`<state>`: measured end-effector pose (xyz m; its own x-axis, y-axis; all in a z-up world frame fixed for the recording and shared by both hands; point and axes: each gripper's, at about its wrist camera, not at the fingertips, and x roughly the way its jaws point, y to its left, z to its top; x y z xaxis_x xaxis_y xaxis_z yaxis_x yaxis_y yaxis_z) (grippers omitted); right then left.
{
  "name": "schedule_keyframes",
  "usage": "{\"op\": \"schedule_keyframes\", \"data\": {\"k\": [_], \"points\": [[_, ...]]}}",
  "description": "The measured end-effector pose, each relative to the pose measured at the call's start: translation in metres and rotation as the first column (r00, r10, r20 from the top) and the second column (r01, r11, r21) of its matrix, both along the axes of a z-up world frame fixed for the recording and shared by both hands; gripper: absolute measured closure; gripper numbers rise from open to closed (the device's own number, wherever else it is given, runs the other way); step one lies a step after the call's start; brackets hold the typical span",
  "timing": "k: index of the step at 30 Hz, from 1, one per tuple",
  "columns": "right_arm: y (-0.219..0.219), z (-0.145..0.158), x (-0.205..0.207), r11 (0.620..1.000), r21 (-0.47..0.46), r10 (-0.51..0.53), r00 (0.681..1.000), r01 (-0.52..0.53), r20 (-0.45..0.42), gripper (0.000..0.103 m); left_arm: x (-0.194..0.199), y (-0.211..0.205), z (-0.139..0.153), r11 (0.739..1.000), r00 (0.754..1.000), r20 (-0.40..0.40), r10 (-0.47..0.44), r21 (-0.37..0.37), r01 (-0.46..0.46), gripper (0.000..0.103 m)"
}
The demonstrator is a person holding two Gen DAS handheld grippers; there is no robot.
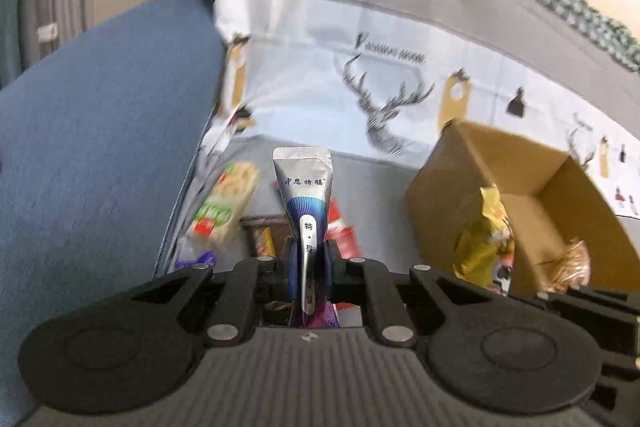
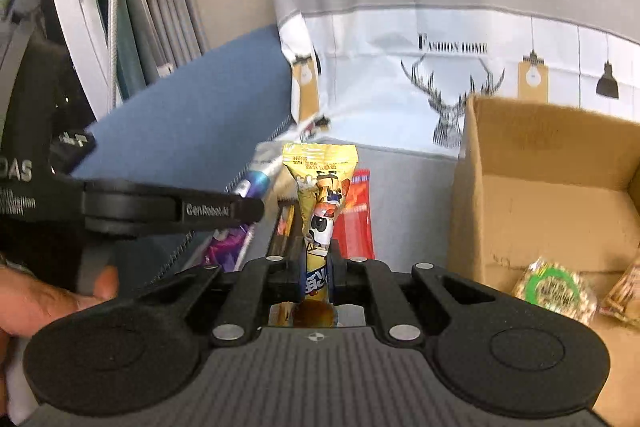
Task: Organize snacks
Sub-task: 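Lift both snacks and carry them over the cardboard box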
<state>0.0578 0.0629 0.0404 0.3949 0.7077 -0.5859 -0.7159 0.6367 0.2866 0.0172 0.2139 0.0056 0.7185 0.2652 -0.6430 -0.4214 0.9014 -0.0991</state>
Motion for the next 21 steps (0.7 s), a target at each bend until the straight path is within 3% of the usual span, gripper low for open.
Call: {"op": "schedule_keyframes", "data": {"k": [3,11,14,16,19,21], "points": [[-0.009,0.009,0.004,1.000,0.028,-0.007,1.000,0.006,0.024,0.093,0.000,-0.007,0.016,0.999,0.998,0.065,-0.024,0.022,0.023,0.089],[-0.035,0.012,0.032,0.994,0.075,-0.089,0.995,0.085,0.046,0.093,0.036,-0.026,0.050,0.996,0.990,0.142,0.012,-0.085,0.000,0.089],[-0.047,0.010,0.041,0.988,0.086,-0.130,0.991,0.127,0.034,0.093,0.037,-0.035,0.045,0.995,0.982,0.189,0.003,-0.095,0.016,0.089],[-0.054,0.009,0.044,0.985,0.089,-0.150,0.988,0.146,0.036,0.094,0.039,-0.041,0.035,0.996,0.986,0.167,-0.011,-0.085,0.025,0.089],[-0.063,0.008,0.048,0.983,0.096,-0.159,0.987,0.154,0.036,0.094,0.051,-0.040,0.023,0.987,0.990,0.138,-0.022,-0.157,0.044,0.089],[-0.069,0.009,0.050,0.982,0.104,-0.161,0.986,0.155,0.047,0.094,0.061,-0.046,0.023,0.992,0.989,0.144,-0.042,-0.111,0.058,0.089]]}}
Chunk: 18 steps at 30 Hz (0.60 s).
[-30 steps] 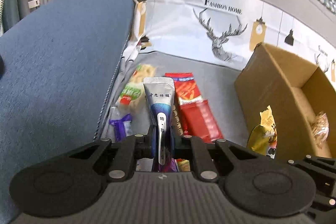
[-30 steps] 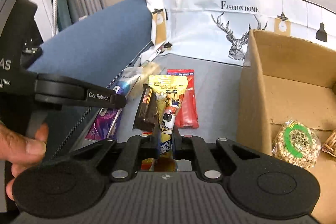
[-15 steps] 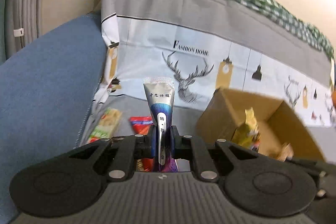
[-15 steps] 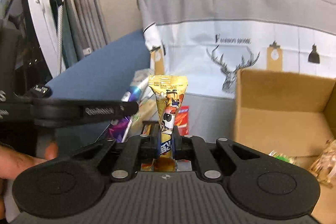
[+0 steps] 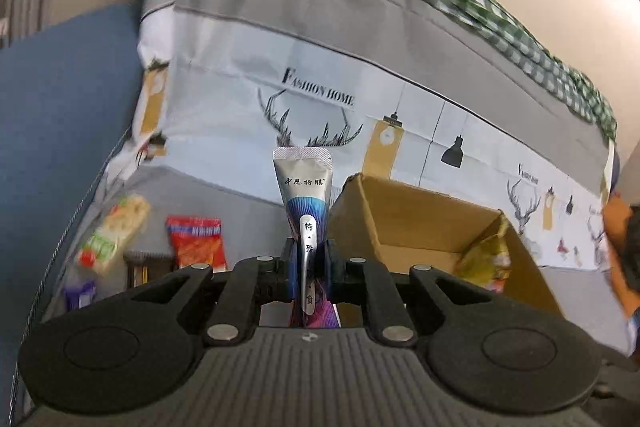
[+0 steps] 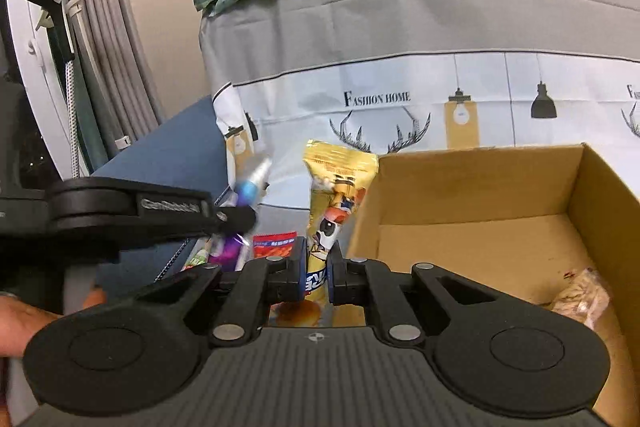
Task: Organize snacks
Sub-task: 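Lift both snacks and carry them over the cardboard box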
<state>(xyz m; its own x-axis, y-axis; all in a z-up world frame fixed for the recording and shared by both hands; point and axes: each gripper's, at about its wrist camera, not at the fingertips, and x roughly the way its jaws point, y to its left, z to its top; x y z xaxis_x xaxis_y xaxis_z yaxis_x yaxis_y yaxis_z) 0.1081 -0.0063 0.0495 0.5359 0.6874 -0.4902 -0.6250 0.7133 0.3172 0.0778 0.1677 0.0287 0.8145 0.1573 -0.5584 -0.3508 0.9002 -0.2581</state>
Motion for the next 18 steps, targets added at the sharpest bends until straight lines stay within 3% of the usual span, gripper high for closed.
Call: {"op": "schedule_keyframes", "data": {"k": [10,18], "points": [[-0.027,0.004,0.020,0.994,0.081,-0.072,0.997,0.074,-0.027,0.095,0.011,-0.008,0.003,0.999,0.997,0.057,-0.048,-0.017,0.049,0.089],[-0.042,0.004,0.029,0.987,0.057,-0.148,0.989,0.149,-0.018,0.095,0.011,-0.033,0.006,0.991,0.988,0.080,-0.132,0.013,0.132,0.089]]}}
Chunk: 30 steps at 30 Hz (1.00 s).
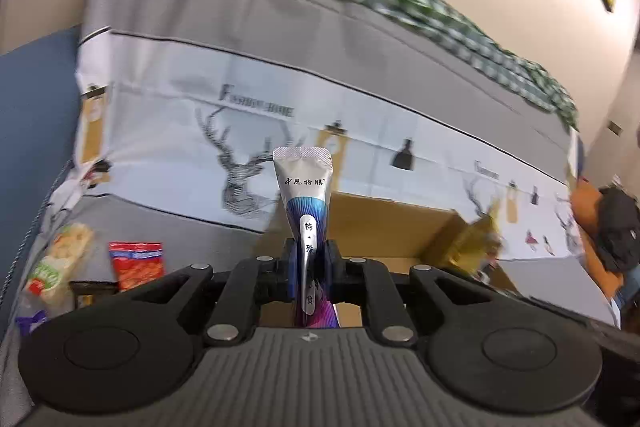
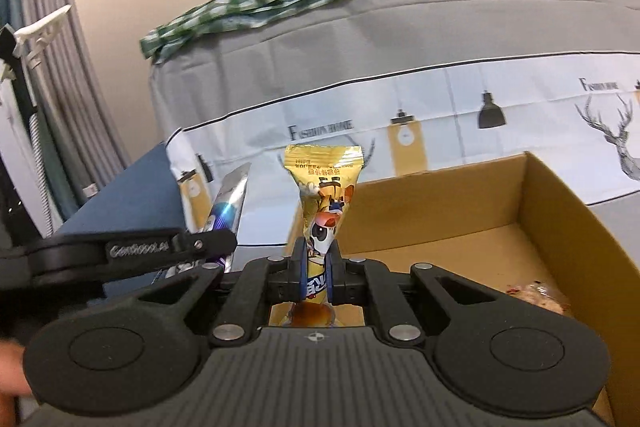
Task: Organize snacks
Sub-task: 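Lift both snacks and carry them over the cardboard box, then lower both snacks into the box and open both tools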
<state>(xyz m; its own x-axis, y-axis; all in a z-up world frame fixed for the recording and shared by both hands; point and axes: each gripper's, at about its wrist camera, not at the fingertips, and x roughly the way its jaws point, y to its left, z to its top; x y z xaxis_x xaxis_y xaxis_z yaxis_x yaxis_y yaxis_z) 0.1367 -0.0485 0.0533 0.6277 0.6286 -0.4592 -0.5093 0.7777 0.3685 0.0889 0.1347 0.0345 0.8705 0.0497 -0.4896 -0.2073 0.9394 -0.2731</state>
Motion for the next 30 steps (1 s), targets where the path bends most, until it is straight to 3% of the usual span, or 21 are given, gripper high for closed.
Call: {"op": "schedule_keyframes", "data": {"k": [13,30], "points": [[-0.026,0.001,0.017,0.992,-0.056,-0.117,0.993,0.117,0.008,0.095,0.002,-0.033,-0.004,0.991,0.991,0.030,-0.131,0.022,0.131,0.089],[-0.029,-0.003,0.021,0.985,-0.112,-0.128,0.992,0.128,0.009,0.095,0.009,-0.046,-0.008,0.985,0.985,0.016,-0.171,0.027,0.170,0.089]]}}
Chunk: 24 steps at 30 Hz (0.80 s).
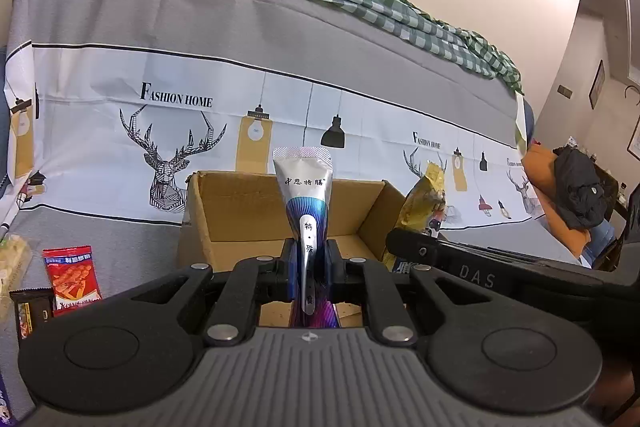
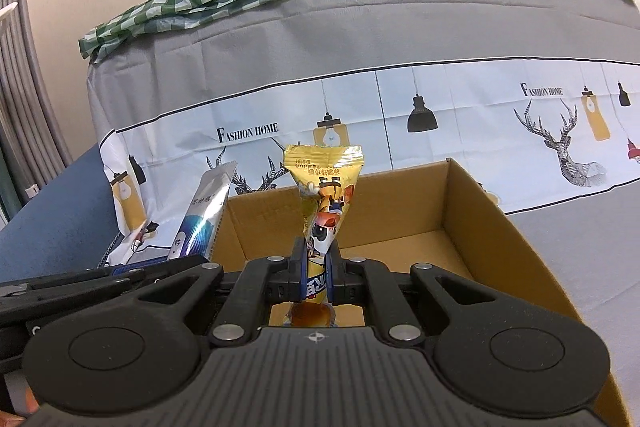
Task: Organize snacks
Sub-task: 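Lower both snacks into the box and open both tools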
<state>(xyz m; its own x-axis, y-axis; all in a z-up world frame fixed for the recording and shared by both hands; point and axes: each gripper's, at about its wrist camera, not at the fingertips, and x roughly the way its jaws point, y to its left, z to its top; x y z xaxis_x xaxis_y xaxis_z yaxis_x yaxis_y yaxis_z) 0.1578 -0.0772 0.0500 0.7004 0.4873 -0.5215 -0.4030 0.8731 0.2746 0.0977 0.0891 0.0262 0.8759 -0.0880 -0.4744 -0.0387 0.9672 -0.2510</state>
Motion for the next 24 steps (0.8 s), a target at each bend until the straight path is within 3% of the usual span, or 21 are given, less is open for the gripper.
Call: {"op": "schedule_keyframes", "data": {"k": [24], "points": [[-0.002,0.000,0.001,1.000,-0.002,-0.020,1.000,0.020,-0.001,0.095,0.006,-0.011,-0.004,0.999,0.999,0.000,-0.038,0.020,0.038,0.089]]}}
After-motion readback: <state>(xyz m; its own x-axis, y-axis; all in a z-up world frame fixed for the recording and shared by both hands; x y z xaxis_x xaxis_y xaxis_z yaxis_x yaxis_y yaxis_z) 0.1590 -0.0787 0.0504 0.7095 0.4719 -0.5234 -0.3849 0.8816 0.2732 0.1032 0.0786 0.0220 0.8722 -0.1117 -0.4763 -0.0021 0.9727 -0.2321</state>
